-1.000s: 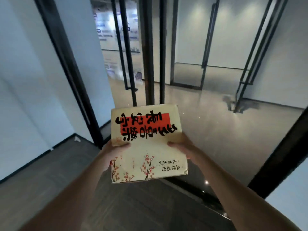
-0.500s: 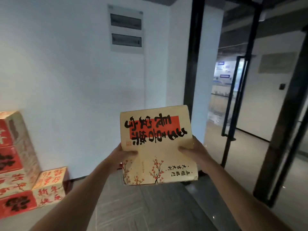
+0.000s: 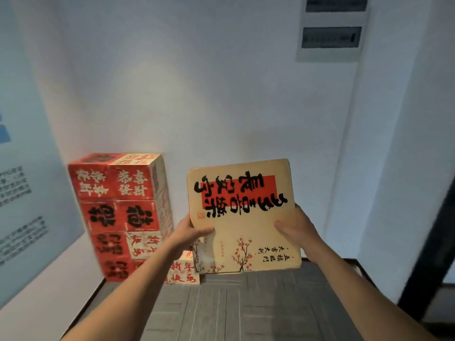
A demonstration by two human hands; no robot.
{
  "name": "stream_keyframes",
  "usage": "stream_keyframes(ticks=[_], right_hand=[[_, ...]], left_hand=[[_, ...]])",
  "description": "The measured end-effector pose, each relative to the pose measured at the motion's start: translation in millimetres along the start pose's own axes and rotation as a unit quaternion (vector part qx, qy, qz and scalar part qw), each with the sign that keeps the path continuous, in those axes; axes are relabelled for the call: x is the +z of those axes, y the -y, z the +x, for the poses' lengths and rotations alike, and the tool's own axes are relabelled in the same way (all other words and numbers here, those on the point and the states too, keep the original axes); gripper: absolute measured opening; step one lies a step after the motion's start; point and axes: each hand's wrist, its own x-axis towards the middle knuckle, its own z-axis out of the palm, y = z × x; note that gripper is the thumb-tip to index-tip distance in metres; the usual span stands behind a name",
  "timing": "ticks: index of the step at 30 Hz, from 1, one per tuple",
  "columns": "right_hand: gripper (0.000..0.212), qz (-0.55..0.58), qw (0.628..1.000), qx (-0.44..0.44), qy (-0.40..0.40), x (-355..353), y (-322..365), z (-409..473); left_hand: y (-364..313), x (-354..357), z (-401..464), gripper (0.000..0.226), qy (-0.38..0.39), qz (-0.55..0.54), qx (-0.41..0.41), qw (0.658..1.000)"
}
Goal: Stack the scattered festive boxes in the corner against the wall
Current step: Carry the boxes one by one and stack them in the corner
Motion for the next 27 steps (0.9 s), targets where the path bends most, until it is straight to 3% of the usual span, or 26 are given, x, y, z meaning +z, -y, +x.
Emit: stream_keyframes(ticks=[4, 16, 22, 27], right_hand=[[0.072, 0.014, 1.0, 0.004, 0.019, 50, 2, 83], [0.082, -0.02, 0.99, 0.023, 0.139, 149, -26, 366], [0.057, -0.052, 0.977, 0.039, 0.202, 205, -44, 471], [0.054, -0.071, 0.972, 0.059, 0.216, 260, -64, 543]], left_hand=[[19, -41, 70, 0.04, -0.057, -0.004, -0.008, 0.998], [52, -101, 294, 0.059, -0.185, 0.014, -0.028, 0.982], [86, -129, 380, 0.064, -0.224, 0.018, -0.057, 0.973], [127, -158, 453, 0.059, -0.222, -0.002, -0.083, 0.972]])
